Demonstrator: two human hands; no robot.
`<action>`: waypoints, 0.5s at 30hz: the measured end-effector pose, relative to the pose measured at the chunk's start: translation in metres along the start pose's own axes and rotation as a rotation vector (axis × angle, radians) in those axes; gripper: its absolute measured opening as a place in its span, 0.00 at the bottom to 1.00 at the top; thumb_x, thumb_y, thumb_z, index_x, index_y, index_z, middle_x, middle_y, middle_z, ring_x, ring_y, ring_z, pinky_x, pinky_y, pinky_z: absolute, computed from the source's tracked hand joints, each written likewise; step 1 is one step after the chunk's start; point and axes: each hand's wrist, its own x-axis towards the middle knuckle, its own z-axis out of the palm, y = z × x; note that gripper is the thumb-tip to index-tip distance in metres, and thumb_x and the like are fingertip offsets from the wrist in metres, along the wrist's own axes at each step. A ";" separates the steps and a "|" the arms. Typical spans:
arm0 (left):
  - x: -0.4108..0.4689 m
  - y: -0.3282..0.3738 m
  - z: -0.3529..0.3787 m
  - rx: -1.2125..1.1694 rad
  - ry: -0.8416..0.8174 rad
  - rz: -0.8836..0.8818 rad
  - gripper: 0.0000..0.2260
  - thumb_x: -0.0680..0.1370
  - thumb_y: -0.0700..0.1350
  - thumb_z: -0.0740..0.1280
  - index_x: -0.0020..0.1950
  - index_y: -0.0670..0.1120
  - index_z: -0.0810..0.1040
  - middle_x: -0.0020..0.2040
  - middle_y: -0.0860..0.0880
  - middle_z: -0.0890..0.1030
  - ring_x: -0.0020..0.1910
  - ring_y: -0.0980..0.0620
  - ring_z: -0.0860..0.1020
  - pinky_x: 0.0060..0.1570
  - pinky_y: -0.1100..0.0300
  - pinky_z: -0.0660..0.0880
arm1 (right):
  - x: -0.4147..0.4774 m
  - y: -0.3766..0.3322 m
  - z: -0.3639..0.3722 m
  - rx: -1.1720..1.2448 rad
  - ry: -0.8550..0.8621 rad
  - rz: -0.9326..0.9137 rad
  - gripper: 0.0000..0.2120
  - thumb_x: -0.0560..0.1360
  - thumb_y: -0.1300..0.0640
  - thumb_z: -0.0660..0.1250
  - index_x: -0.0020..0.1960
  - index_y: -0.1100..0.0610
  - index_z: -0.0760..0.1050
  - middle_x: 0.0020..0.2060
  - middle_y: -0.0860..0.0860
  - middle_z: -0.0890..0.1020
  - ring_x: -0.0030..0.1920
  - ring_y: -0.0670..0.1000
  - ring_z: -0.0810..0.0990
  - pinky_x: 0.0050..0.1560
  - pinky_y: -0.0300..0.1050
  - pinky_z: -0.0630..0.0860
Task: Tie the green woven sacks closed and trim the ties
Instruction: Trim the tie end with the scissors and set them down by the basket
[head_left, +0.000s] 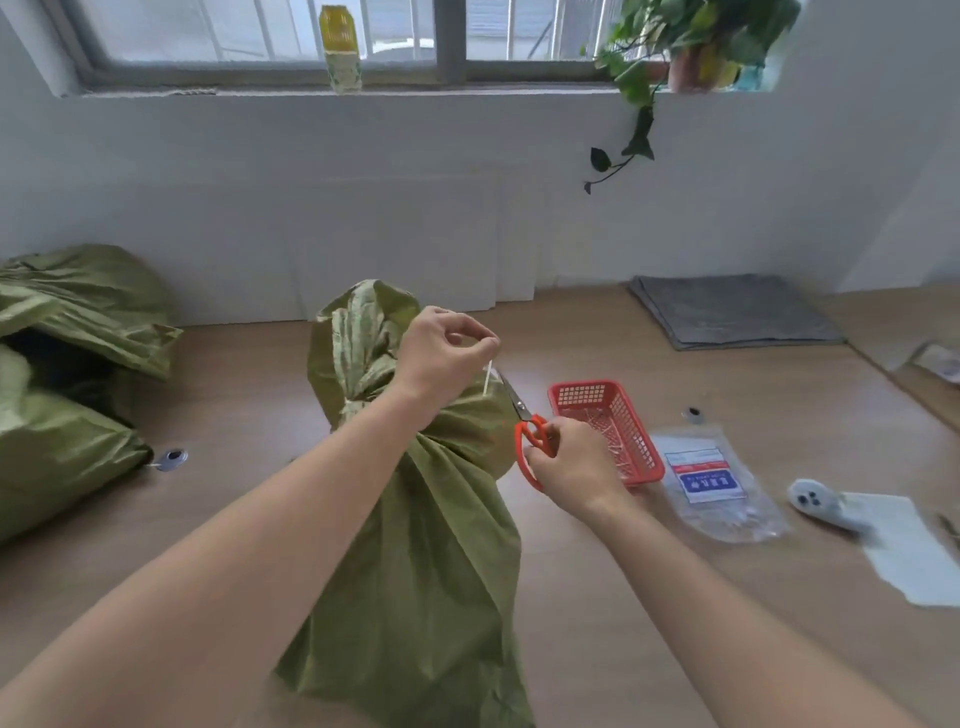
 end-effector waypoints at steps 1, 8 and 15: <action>0.000 0.003 0.013 -0.001 -0.006 -0.004 0.02 0.72 0.48 0.78 0.39 0.53 0.86 0.53 0.51 0.79 0.48 0.51 0.84 0.54 0.51 0.83 | 0.002 0.012 -0.004 0.007 0.002 0.011 0.08 0.79 0.55 0.69 0.46 0.58 0.82 0.39 0.52 0.84 0.39 0.49 0.80 0.35 0.41 0.72; 0.002 0.013 0.108 0.010 -0.011 -0.080 0.03 0.73 0.46 0.78 0.41 0.50 0.87 0.54 0.47 0.81 0.46 0.50 0.85 0.47 0.58 0.82 | 0.020 0.099 -0.041 0.050 -0.004 0.078 0.08 0.78 0.53 0.70 0.44 0.55 0.85 0.39 0.50 0.85 0.42 0.51 0.81 0.41 0.44 0.75; 0.007 0.009 0.179 -0.046 -0.059 -0.194 0.05 0.74 0.46 0.79 0.43 0.46 0.87 0.39 0.49 0.85 0.34 0.56 0.79 0.36 0.63 0.76 | 0.029 0.172 -0.059 0.023 0.034 0.185 0.09 0.76 0.49 0.73 0.45 0.53 0.88 0.37 0.52 0.86 0.41 0.54 0.82 0.38 0.45 0.72</action>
